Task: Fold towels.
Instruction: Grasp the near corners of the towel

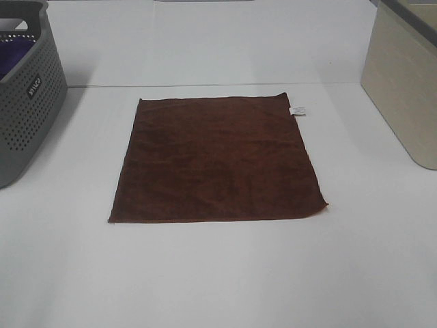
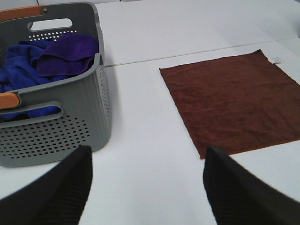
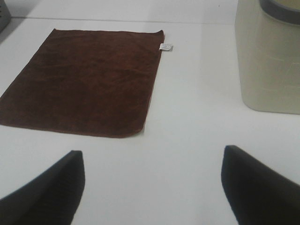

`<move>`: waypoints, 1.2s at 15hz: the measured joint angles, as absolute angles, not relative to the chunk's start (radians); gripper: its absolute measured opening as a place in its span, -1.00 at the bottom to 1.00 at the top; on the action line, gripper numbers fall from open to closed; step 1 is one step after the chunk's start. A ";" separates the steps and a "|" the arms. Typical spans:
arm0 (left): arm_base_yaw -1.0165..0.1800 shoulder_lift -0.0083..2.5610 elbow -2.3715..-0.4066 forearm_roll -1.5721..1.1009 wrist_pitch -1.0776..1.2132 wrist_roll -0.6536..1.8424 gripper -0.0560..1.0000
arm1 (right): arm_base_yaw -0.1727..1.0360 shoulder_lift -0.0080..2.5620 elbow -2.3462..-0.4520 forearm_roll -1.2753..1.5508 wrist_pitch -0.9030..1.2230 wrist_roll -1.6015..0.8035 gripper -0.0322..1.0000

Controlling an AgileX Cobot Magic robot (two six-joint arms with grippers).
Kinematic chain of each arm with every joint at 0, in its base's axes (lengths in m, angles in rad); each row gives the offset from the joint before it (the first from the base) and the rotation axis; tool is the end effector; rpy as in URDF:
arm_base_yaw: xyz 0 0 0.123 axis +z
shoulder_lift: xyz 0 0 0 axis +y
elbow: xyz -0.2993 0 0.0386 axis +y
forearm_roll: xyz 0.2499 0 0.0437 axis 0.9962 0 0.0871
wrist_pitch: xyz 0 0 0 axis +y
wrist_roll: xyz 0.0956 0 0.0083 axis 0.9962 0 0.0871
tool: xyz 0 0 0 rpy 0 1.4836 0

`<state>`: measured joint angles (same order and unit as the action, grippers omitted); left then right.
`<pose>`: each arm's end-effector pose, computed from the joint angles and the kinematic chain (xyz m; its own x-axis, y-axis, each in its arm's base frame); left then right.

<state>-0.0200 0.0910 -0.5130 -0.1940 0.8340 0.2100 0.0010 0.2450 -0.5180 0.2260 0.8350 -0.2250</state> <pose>0.0055 -0.0138 0.3013 -0.2969 0.0838 -0.9512 0.1794 0.9833 0.0306 0.0325 0.0160 0.3003 -0.4338 -0.0713 -0.8982 -0.1813 0.9834 0.0095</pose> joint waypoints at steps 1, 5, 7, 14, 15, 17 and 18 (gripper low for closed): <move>-0.020 0.132 -0.513 -0.195 0.802 0.210 0.33 | 0.001 0.299 -0.518 0.226 0.778 -0.225 0.53; -0.020 0.325 -0.513 -0.259 0.711 0.210 0.33 | 0.001 0.554 -0.523 0.264 0.660 -0.225 0.53; -0.020 0.444 -0.513 -0.354 0.680 0.210 0.33 | 0.001 0.690 -0.523 0.316 0.658 -0.225 0.53; -0.020 0.986 -0.519 -0.614 0.547 0.225 0.33 | 0.001 1.148 -0.523 0.563 0.589 -0.245 0.53; -0.020 1.070 -0.519 -0.646 0.531 0.239 0.33 | 0.001 1.186 -0.524 0.579 0.557 -0.252 0.53; -0.020 1.216 -0.519 -0.733 0.517 0.292 0.33 | 0.001 1.260 -0.560 0.590 0.543 -0.281 0.53; -0.020 1.289 -0.519 -0.792 0.508 0.339 0.33 | 0.001 1.292 -0.601 0.592 0.559 -0.289 0.53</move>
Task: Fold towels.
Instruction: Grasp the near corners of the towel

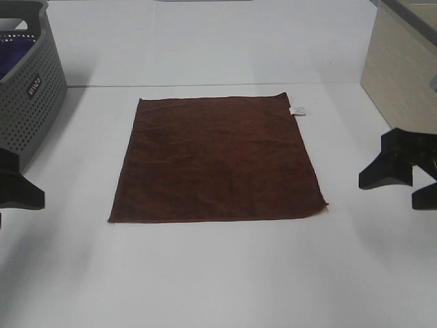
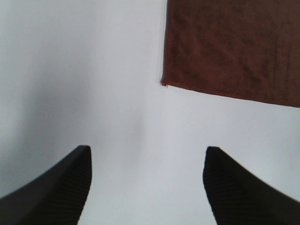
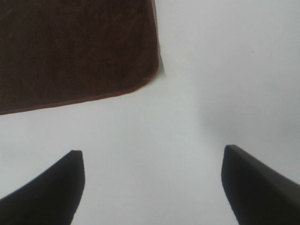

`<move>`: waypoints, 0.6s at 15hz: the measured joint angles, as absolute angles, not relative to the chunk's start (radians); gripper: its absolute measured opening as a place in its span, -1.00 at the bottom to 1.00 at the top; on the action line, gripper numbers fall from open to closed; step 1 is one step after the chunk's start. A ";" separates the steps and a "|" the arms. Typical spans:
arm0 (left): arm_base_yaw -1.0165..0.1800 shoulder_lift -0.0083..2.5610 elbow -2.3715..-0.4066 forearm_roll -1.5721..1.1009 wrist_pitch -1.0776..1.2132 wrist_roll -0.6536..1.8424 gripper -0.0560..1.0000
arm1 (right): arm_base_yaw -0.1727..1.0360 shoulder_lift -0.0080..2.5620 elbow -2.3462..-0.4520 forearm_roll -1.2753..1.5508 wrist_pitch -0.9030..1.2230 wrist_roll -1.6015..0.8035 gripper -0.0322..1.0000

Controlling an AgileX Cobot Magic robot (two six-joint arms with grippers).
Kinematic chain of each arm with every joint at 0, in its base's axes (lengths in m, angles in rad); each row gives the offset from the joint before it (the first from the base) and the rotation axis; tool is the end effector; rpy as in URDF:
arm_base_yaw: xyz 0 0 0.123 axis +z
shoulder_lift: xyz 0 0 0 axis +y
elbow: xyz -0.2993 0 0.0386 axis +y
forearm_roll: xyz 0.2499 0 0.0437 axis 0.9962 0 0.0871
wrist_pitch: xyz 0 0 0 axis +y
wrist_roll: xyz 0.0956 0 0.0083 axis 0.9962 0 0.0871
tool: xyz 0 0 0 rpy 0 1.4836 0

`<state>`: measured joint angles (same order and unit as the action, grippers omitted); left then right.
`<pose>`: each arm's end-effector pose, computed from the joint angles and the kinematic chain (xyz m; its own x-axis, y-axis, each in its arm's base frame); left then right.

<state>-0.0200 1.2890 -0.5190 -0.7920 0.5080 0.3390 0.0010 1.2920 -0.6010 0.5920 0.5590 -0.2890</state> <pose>0.2073 -0.0374 0.2003 -0.8773 -0.3354 -0.3432 -0.1518 0.8725 -0.4645 0.2181 0.0286 0.2148 -0.8918 0.2161 -0.3974 0.0645 0.9303 0.3611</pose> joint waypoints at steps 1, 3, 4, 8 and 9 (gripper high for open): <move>-0.020 1.356 -0.520 -0.853 0.498 0.390 0.33 | 0.001 1.324 -0.656 0.592 0.589 -0.297 0.53; -0.020 1.463 -0.534 -0.980 0.498 0.507 0.33 | 0.001 1.406 -0.755 0.592 0.657 -0.303 0.53; -0.020 1.514 -0.553 -1.032 0.504 0.557 0.33 | 0.001 1.456 -0.805 0.592 0.699 -0.308 0.53; -0.020 1.671 -0.665 -1.111 0.577 0.651 0.33 | 0.000 1.637 -0.937 0.596 0.803 -0.357 0.53; -0.020 1.714 -0.699 -1.112 0.587 0.660 0.35 | 0.000 1.687 -0.970 0.613 0.822 -0.381 0.53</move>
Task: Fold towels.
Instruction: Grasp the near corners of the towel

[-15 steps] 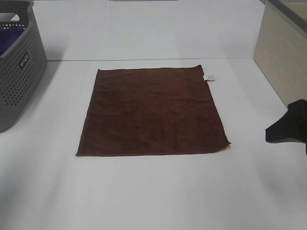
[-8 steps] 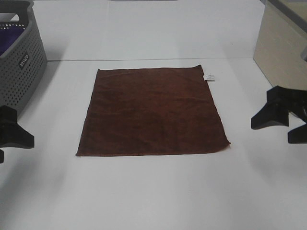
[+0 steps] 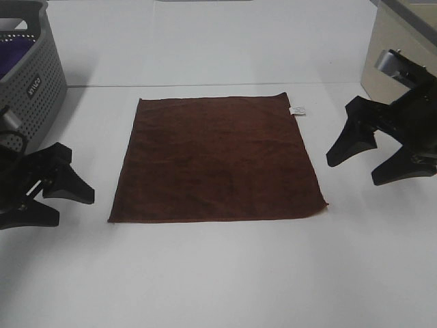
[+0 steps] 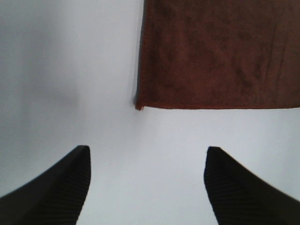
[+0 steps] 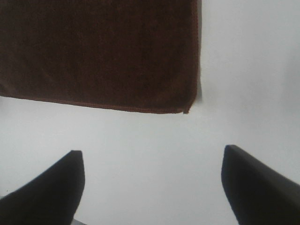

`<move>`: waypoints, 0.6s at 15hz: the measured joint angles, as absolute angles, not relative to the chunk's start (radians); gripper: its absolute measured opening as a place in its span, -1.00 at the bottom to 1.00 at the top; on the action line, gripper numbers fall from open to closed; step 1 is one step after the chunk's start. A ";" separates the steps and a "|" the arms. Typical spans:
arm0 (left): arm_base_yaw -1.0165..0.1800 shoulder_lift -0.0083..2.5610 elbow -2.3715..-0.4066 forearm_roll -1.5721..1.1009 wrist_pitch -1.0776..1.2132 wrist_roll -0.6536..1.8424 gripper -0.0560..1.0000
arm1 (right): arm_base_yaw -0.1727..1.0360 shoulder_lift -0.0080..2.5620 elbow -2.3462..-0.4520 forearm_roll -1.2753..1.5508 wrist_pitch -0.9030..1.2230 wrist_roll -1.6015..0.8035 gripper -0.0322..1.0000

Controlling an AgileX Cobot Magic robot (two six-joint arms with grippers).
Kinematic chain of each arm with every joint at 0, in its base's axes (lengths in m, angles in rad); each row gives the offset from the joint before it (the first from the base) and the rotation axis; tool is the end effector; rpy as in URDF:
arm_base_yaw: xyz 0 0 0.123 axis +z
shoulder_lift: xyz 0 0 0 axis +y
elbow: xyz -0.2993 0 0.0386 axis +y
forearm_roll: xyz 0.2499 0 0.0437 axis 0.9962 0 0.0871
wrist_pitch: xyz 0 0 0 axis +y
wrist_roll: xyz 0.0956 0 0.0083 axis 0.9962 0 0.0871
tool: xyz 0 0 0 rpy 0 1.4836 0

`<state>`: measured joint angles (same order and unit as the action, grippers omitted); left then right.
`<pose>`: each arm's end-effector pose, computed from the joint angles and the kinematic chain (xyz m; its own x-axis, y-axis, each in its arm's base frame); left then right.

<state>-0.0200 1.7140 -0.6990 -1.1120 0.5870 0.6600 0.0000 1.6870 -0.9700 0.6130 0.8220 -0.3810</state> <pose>0.2779 -0.0533 0.1465 -0.9416 -0.2994 -0.1541 -0.1661 0.8110 -0.5609 0.3090 0.0405 0.1996 -0.9800 0.0594 -0.1901 -0.0275 0.9049 0.4247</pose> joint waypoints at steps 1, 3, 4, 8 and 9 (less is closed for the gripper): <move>-0.020 1.760 -0.733 -1.113 0.603 0.667 0.39 | 0.000 1.737 -1.008 0.638 0.845 -0.411 0.53; -0.020 1.878 -0.846 -1.117 0.647 0.675 0.50 | 0.000 1.885 -1.092 0.708 0.897 -0.484 0.53; -0.020 1.912 -0.875 -1.118 0.659 0.683 0.50 | 0.000 1.925 -1.108 0.715 0.904 -0.505 0.53; -0.020 2.008 -0.939 -1.139 0.703 0.717 0.50 | -0.025 2.035 -1.139 0.795 0.909 -0.602 0.53; -0.020 2.014 -0.940 -1.142 0.706 0.725 0.50 | -0.037 2.038 -1.140 0.807 0.909 -0.616 0.53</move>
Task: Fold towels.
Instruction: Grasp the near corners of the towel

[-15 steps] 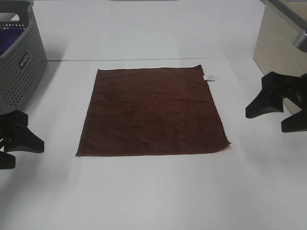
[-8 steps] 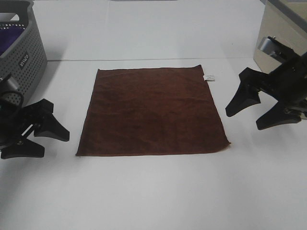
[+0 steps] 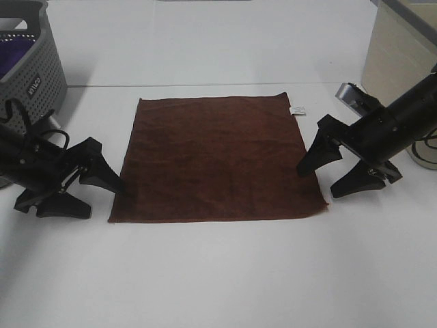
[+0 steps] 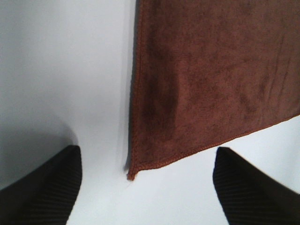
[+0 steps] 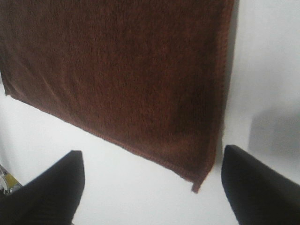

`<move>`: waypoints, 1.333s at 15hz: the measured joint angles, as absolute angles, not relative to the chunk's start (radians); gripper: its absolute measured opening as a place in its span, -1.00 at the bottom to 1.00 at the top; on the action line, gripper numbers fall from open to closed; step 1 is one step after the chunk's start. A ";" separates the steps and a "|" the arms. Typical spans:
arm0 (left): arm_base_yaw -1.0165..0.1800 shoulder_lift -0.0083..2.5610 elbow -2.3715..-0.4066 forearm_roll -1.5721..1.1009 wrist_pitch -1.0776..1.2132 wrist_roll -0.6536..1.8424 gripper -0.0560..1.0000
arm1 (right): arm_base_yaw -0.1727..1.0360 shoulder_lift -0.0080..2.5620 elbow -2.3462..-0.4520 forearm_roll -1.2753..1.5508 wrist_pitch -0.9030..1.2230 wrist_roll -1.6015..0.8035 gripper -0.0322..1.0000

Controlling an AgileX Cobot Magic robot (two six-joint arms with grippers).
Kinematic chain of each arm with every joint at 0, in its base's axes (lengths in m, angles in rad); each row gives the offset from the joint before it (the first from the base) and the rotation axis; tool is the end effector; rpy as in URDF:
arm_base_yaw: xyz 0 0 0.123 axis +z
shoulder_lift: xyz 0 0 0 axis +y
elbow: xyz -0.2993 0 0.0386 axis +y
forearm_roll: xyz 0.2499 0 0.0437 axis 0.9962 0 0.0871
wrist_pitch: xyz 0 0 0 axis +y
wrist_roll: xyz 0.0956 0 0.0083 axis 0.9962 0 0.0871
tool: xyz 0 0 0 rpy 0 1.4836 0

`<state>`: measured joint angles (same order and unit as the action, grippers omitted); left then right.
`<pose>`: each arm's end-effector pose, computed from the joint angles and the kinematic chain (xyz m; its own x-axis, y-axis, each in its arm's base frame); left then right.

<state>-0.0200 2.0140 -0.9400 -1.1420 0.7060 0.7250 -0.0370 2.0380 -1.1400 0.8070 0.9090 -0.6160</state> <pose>0.3382 -0.0634 0.1028 -0.9731 -0.2229 -0.0580 -0.1402 0.7731 -0.6186 0.3636 0.0413 0.1258 -0.9982 -0.0005 -0.0598 -0.0343 0.8228 0.5673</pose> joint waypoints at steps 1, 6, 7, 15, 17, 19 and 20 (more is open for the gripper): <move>-0.020 2.021 -0.944 -1.155 0.712 0.742 0.50 | -0.060 2.039 -1.140 0.828 0.913 -0.642 0.53; -0.020 2.059 -0.946 -1.275 0.744 0.822 0.50 | -0.094 2.058 -1.143 0.861 0.922 -0.682 0.53; -0.020 2.068 -0.946 -1.301 0.750 0.841 0.50 | -0.094 2.067 -1.143 0.865 0.922 -0.682 0.53; -0.131 2.140 -0.990 -1.405 0.756 0.885 0.08 | 0.011 2.158 -1.149 0.988 0.873 -0.741 0.12; -0.131 2.151 -0.990 -1.382 0.724 0.857 -0.50 | 0.010 2.165 -1.149 0.979 0.852 -0.738 -0.50; -0.131 2.151 -0.990 -1.332 0.716 0.834 -0.87 | 0.010 2.165 -1.149 0.976 0.852 -0.710 -0.93; -0.131 2.151 -0.990 -1.310 0.726 0.813 -0.88 | 0.010 2.165 -1.149 0.968 0.854 -0.693 -0.94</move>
<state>-0.1310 2.1510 -0.9900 -1.3100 0.7260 0.8130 0.0100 2.1650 -1.1490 0.9680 0.8540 -0.6930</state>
